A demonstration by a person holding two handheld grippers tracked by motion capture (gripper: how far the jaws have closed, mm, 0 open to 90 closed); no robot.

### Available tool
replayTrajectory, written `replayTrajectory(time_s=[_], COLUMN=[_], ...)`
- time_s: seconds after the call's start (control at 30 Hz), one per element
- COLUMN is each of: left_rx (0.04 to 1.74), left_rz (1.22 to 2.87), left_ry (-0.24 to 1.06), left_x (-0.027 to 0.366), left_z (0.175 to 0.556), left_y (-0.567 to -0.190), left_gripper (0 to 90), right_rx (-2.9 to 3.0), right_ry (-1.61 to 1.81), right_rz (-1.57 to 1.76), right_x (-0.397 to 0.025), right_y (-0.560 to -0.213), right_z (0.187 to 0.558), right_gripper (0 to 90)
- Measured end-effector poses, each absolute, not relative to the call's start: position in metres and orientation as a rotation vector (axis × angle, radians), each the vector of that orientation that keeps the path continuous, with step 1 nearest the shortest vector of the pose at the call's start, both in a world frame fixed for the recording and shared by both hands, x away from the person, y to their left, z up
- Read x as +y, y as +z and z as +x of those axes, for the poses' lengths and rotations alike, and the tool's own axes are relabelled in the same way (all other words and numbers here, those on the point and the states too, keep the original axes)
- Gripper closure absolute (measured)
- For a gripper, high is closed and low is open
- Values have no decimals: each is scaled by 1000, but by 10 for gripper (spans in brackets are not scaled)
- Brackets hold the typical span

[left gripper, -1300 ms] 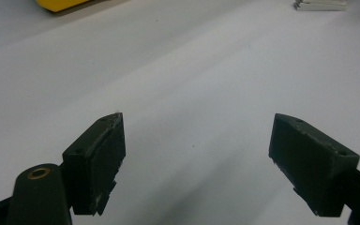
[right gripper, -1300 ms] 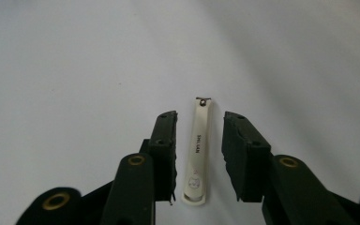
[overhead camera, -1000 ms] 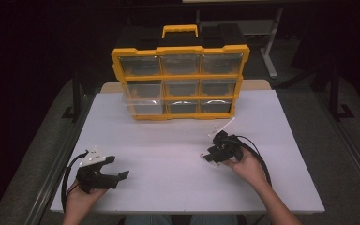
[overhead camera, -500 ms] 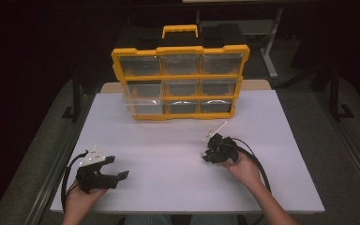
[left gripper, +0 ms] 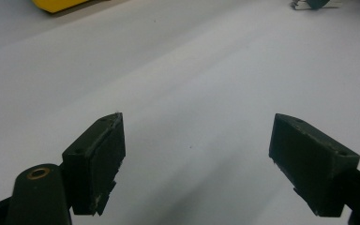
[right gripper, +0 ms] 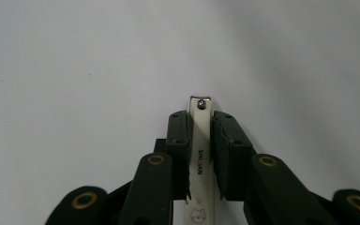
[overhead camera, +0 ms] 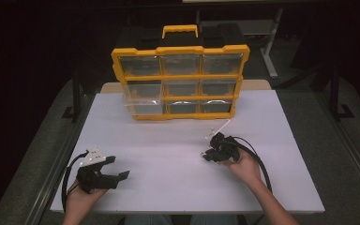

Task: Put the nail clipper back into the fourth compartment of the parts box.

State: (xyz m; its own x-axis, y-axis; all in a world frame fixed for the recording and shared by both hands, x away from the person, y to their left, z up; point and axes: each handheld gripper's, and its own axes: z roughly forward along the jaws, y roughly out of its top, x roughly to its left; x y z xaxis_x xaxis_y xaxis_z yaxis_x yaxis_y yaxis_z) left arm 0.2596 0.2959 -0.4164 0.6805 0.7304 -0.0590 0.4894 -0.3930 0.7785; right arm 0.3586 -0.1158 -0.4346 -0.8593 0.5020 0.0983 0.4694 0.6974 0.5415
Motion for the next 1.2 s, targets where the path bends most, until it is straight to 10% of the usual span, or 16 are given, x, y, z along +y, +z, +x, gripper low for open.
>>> replayTrajectory(time_s=[1.2], left_rx=[920], left_rz=[2071], left_ry=[379], left_x=[295], left_z=[258], left_y=[-414], left_gripper=[182], right_rx=[2828], right_ry=[1231], right_rz=[778], right_x=[-153], right_y=[-353], right_z=[390], right_gripper=[760])
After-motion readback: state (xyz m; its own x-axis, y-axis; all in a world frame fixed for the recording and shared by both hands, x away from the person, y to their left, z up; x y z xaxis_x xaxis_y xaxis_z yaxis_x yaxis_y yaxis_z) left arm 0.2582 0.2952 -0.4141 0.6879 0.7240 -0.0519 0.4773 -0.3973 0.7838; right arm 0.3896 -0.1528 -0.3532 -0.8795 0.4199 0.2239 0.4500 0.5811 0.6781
